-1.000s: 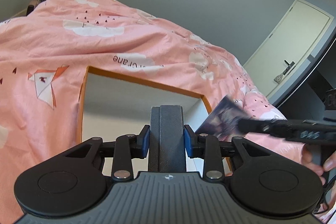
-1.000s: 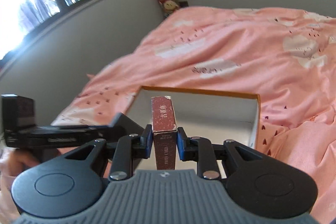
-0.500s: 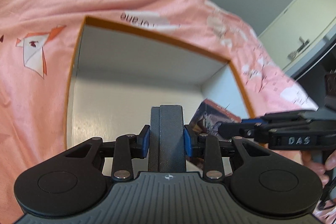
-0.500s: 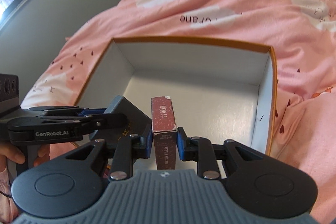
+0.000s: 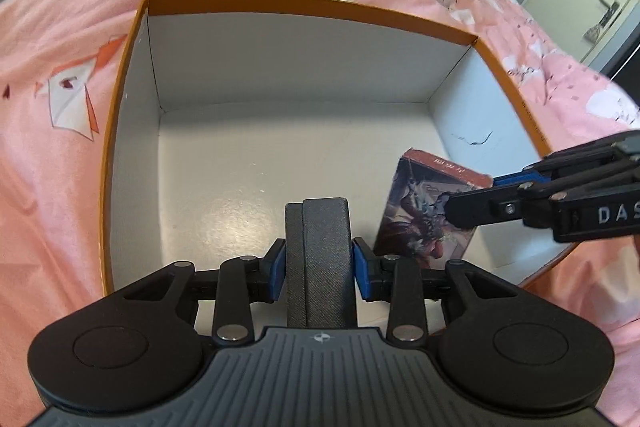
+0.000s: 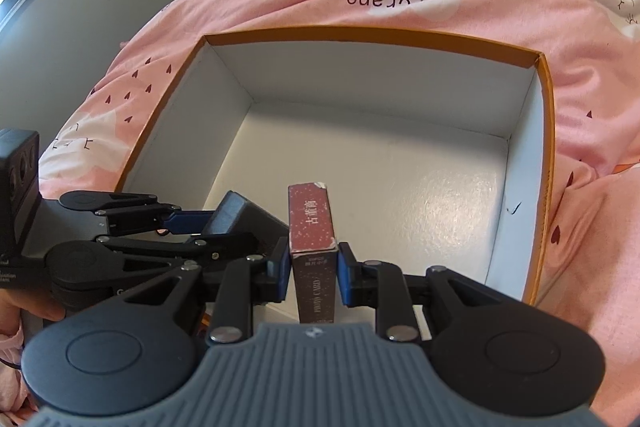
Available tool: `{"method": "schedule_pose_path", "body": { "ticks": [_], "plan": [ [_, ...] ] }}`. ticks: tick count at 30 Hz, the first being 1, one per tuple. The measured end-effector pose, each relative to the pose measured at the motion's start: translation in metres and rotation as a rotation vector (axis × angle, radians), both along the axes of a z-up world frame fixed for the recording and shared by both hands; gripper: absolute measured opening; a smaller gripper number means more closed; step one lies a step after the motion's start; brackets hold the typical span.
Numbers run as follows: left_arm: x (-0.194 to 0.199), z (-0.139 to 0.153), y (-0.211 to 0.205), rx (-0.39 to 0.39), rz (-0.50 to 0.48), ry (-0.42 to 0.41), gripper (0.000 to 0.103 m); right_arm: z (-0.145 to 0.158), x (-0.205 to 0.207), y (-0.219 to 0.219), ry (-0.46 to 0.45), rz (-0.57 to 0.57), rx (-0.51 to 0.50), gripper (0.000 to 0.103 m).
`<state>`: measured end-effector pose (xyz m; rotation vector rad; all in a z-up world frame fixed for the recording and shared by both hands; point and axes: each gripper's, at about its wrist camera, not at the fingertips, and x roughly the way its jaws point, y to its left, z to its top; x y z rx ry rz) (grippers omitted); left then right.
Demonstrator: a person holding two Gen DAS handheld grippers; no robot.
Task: Organize objects
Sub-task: 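Carry the grey box into the orange box and release it with the left gripper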
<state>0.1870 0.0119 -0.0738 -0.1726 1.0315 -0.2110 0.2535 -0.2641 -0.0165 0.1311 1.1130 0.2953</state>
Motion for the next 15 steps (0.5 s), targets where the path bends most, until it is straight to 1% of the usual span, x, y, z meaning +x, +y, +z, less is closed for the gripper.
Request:
{"method": "schedule_pose_path", "body": {
  "ticks": [2,4,12,13,14,15],
  "plan": [
    [-0.003,0.002,-0.005,0.059,-0.014,-0.02,0.05,-0.001,0.001,-0.002,0.006,-0.002,0.002,0.025],
    [-0.005,0.004,-0.011,0.118,-0.027,-0.048,0.053,-0.002,0.002,-0.002,0.009,-0.002,0.004,0.025],
    [-0.013,0.013,-0.028,0.32,-0.056,-0.155,0.054,-0.003,0.002,-0.005,0.014,-0.004,0.012,0.025],
    [-0.014,0.013,-0.03,0.35,-0.06,-0.169,0.054,-0.003,0.002,-0.005,0.014,-0.003,0.013,0.025],
    [-0.013,0.013,-0.034,0.398,-0.056,-0.182,0.056,-0.003,0.002,-0.005,0.013,-0.001,0.013,0.025],
    [-0.014,0.012,-0.036,0.441,-0.051,-0.195,0.056,-0.002,0.002,-0.005,0.013,0.001,0.014,0.025]
  ]
}}
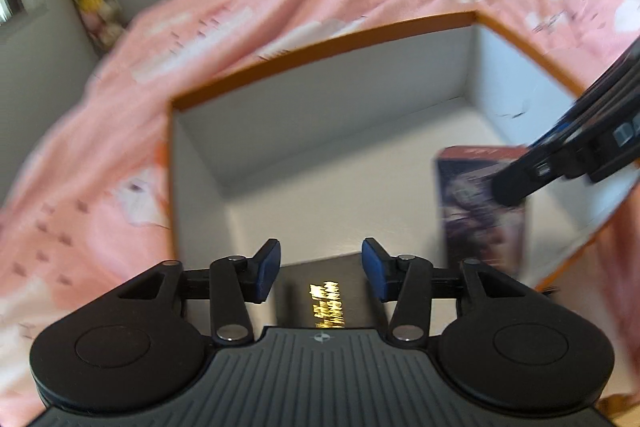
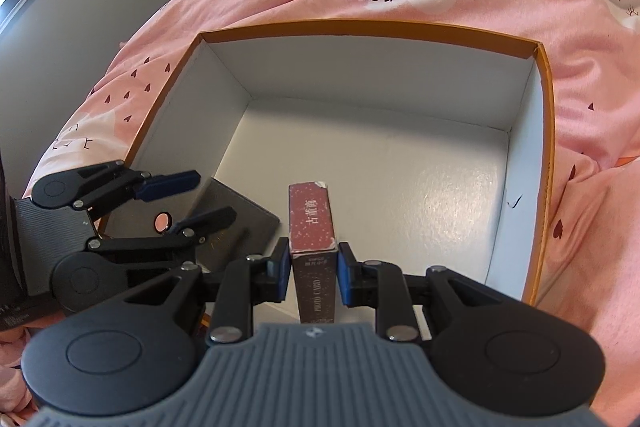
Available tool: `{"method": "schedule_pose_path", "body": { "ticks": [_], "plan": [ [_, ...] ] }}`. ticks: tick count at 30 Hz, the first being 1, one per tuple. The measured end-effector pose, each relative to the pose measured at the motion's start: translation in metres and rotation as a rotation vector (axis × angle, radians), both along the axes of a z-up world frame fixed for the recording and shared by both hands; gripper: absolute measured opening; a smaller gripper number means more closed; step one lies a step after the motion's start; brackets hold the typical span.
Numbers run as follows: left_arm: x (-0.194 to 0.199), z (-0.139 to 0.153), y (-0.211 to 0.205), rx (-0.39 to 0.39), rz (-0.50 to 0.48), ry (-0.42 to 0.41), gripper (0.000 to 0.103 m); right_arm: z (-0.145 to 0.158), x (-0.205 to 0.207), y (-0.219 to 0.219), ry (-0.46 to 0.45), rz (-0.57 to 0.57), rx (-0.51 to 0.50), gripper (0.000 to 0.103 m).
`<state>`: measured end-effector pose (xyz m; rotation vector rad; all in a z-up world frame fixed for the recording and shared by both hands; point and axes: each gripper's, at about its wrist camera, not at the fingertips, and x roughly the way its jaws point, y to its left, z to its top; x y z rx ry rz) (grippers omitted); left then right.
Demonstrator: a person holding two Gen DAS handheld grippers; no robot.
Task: Organize objects
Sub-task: 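Carry the grey box into the orange box and release it with the left gripper, then lower the red-brown card box into the orange box and open the right gripper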
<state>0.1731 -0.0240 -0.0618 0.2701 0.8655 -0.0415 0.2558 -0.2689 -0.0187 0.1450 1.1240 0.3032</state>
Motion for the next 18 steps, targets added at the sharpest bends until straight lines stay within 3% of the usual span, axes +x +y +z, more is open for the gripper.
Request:
{"method": "schedule_pose_path", "body": {
  "ticks": [2,7,14,18],
  "plan": [
    [0.001,0.0,0.002,0.017,0.003,-0.002,0.056,0.001,0.0,0.0,-0.002,0.004,-0.001,0.025],
    [-0.002,0.014,0.02,-0.111,0.022,-0.024,0.056,0.002,-0.001,0.001,-0.005,0.016,0.001,0.025],
    [-0.003,0.045,0.068,-0.41,0.095,-0.112,0.062,-0.002,0.011,0.007,0.073,0.058,0.005,0.025],
    [0.002,0.048,0.096,-0.498,0.181,-0.127,0.066,-0.008,0.022,0.01,0.136,0.077,0.005,0.025]
  ]
}}
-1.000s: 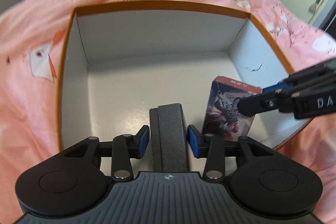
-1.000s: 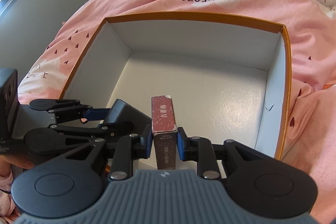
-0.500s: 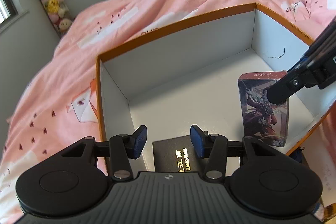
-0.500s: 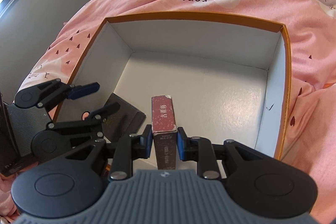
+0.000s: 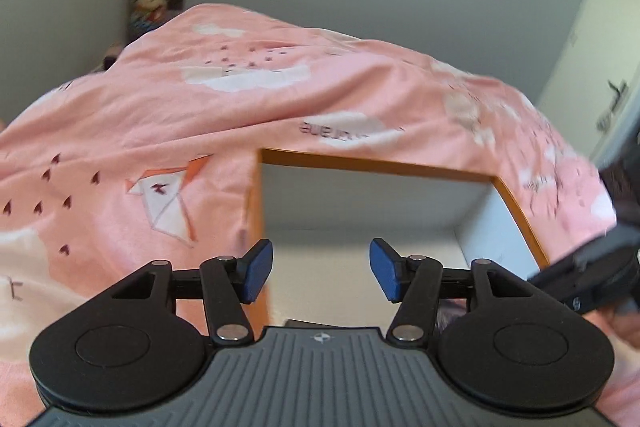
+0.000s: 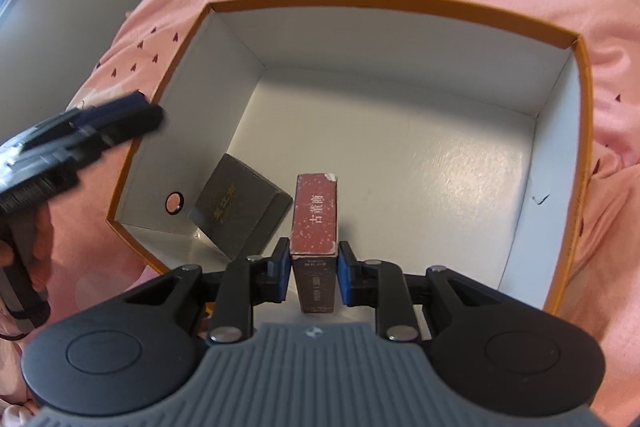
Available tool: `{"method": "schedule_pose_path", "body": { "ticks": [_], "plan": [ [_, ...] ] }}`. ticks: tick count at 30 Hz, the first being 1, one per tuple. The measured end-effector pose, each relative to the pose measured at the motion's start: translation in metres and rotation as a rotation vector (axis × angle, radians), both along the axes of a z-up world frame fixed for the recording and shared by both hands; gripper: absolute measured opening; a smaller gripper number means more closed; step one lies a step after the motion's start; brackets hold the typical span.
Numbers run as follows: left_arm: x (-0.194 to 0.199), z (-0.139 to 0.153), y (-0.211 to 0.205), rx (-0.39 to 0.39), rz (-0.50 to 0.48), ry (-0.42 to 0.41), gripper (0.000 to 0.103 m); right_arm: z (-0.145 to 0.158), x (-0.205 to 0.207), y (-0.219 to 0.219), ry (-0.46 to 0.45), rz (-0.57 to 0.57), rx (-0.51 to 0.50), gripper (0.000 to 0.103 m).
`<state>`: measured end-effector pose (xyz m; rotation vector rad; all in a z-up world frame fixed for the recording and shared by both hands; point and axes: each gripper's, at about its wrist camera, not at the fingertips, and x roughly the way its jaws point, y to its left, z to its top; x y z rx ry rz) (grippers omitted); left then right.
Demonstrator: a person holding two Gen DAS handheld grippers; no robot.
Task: Organize objects
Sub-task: 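Lower the red-brown card box into the orange box and open the right gripper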
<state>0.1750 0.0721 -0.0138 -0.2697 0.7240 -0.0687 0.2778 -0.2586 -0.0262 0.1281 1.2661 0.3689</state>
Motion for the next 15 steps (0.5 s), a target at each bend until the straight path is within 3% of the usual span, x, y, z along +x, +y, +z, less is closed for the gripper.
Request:
{"method": "schedule_pose_path", "body": {
  "ticks": [6,15],
  "plan": [
    [0.006,-0.017,0.022,-0.104,0.053,0.051,0.066,-0.009,0.017,0.0,0.053,0.008,0.052,0.025],
    [0.005,-0.03,0.024,-0.127,0.065,0.079,0.065,-0.035,0.047,0.001,0.13,-0.04,0.25,0.025]
  ]
}}
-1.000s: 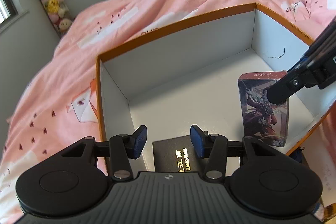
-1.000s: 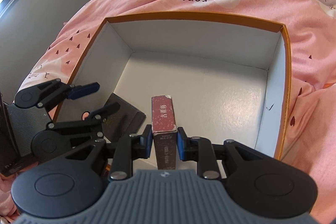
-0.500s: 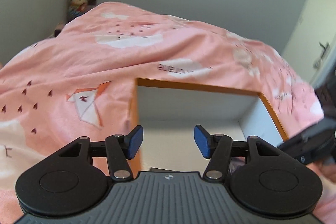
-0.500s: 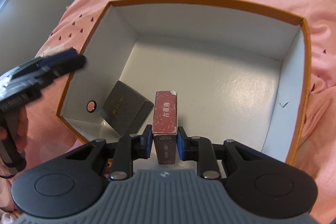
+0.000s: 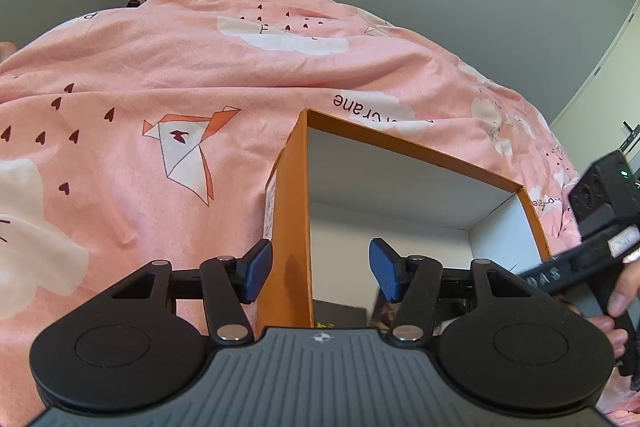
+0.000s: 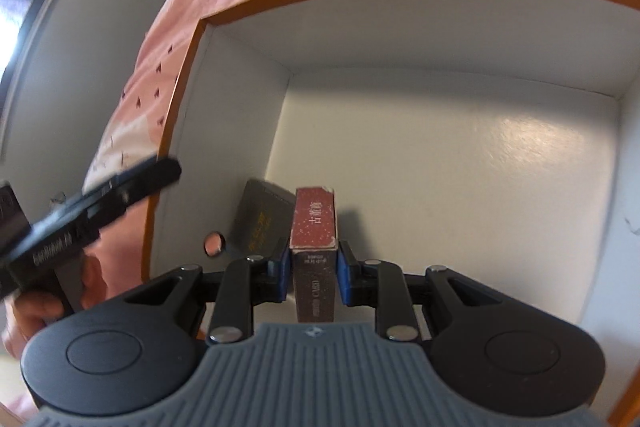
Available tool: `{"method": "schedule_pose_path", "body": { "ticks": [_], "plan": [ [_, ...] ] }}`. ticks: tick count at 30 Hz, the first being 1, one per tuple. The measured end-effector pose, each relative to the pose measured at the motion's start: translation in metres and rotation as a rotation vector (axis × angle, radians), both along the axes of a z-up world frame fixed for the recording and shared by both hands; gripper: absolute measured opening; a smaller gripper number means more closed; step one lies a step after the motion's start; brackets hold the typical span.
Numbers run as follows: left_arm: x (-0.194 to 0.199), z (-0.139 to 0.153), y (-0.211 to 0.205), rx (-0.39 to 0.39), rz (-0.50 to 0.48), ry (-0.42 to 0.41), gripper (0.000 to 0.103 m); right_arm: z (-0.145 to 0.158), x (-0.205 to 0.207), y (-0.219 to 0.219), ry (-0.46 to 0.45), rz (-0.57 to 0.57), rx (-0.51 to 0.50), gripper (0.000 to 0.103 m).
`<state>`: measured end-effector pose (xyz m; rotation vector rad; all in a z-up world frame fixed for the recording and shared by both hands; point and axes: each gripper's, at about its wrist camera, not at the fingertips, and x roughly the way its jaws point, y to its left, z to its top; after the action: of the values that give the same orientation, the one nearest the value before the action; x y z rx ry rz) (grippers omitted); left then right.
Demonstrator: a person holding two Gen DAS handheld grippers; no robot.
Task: Organize objects
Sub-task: 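Lower the red-brown card box into the orange box and open the right gripper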
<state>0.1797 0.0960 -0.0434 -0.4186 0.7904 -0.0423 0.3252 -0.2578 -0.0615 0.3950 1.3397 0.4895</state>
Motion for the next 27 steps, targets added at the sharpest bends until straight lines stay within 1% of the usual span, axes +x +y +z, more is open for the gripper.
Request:
{"method": "schedule_pose_path", "body": {
  "ticks": [3,6,8,10,11,12,14,15,17,20,21,22,23,24,26,27],
  "plan": [
    [0.001,-0.002,0.0,-0.003,-0.003,0.006,0.065,-0.01,0.009,0.001,0.019,-0.023,0.026,0.025],
    [0.002,-0.006,-0.002,-0.004,-0.006,0.016,0.065,-0.024,0.016,0.003,0.051,-0.049,0.022,0.025],
    [0.003,-0.007,-0.002,-0.006,-0.006,0.022,0.065,-0.029,0.018,0.008,0.047,-0.044,0.001,0.025],
    [0.003,-0.008,-0.002,-0.007,-0.005,0.025,0.065,-0.029,0.019,0.015,0.022,-0.022,-0.024,0.026],
    [0.004,-0.009,-0.002,-0.007,-0.005,0.026,0.065,-0.029,0.019,0.018,0.013,-0.014,-0.046,0.03],
    [0.004,-0.009,-0.003,-0.008,-0.005,0.026,0.065,-0.028,0.019,0.021,0.007,-0.011,-0.085,0.038],
    [0.004,-0.01,-0.002,-0.013,-0.006,0.029,0.065,-0.027,0.018,0.025,-0.012,-0.003,-0.167,0.045],
    [0.004,-0.01,-0.003,-0.014,-0.007,0.03,0.065,-0.027,0.017,0.026,-0.018,0.003,-0.193,0.047],
    [0.004,-0.011,-0.002,-0.018,-0.008,0.03,0.065,-0.027,0.015,0.025,-0.013,-0.003,-0.209,0.047],
    [0.004,-0.011,-0.002,-0.026,-0.011,0.028,0.065,-0.028,0.012,0.02,0.021,-0.027,-0.212,0.047],
    [0.004,-0.011,-0.002,-0.027,-0.011,0.027,0.064,-0.028,0.01,0.02,0.033,-0.031,-0.208,0.047],
    [0.005,-0.012,-0.002,-0.029,-0.014,0.028,0.061,-0.028,0.008,0.019,0.048,-0.036,-0.202,0.046],
    [0.005,-0.012,-0.002,-0.03,-0.019,0.029,0.059,-0.029,0.006,0.019,0.068,-0.043,-0.194,0.043],
    [0.005,-0.011,-0.002,-0.027,-0.019,0.029,0.059,-0.03,0.004,0.019,0.086,-0.052,-0.182,0.037],
    [0.005,-0.011,-0.003,-0.026,-0.018,0.03,0.059,-0.032,0.002,0.019,0.104,-0.068,-0.175,0.031],
    [0.005,-0.011,-0.003,-0.026,-0.019,0.03,0.059,-0.034,0.002,0.02,0.111,-0.075,-0.156,0.028]
  ]
}}
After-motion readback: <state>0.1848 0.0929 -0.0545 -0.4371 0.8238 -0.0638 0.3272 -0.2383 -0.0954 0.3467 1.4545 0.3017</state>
